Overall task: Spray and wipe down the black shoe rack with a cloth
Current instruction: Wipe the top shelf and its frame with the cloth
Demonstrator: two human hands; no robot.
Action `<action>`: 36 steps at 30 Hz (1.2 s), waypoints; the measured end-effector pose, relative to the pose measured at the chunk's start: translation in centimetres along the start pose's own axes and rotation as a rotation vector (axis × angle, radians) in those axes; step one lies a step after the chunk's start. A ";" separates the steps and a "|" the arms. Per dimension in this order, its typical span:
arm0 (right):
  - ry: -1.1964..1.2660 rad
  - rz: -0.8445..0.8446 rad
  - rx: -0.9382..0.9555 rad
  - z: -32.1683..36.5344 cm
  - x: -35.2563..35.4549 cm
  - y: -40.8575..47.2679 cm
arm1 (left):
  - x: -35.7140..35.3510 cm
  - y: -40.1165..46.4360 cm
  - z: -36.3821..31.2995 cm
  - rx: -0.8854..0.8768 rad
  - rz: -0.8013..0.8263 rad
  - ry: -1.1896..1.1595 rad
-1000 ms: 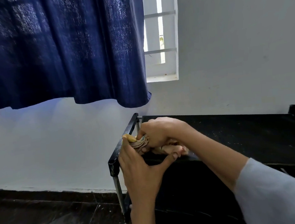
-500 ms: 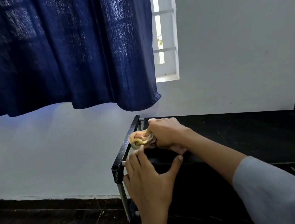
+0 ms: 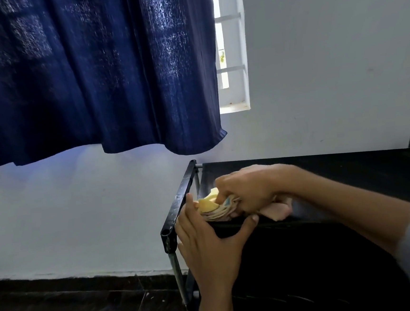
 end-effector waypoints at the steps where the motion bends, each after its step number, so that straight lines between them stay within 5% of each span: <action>1: 0.021 0.020 0.018 -0.4 -0.1 -0.8 | 0.0 0.0 0.0 0.005 0.000 -0.001; 5: 0.163 0.030 -0.030 -3.4 -1.2 -2.6 | -0.1 0.1 0.2 -0.004 -0.013 0.062; 16: 0.122 -0.348 -0.009 -0.3 -0.5 1.8 | -0.2 -0.1 -0.6 -0.036 -0.033 0.167; 27: 0.118 -0.091 -0.018 -5.7 -2.1 -3.3 | 0.3 0.0 -0.6 0.074 0.007 0.349; 36: 0.020 -0.406 -0.019 -2.0 -0.7 4.7 | 0.7 0.2 -1.1 0.132 0.055 0.522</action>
Point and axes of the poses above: each hand's wrist, its own y-axis towards the middle knuckle, its own x-axis out of the back of the hand, z = x × y, the point moved 6 cm from there along y, towards the middle knuckle, and after that the axes turned 5 degrees about x, right-handed, at the moved point
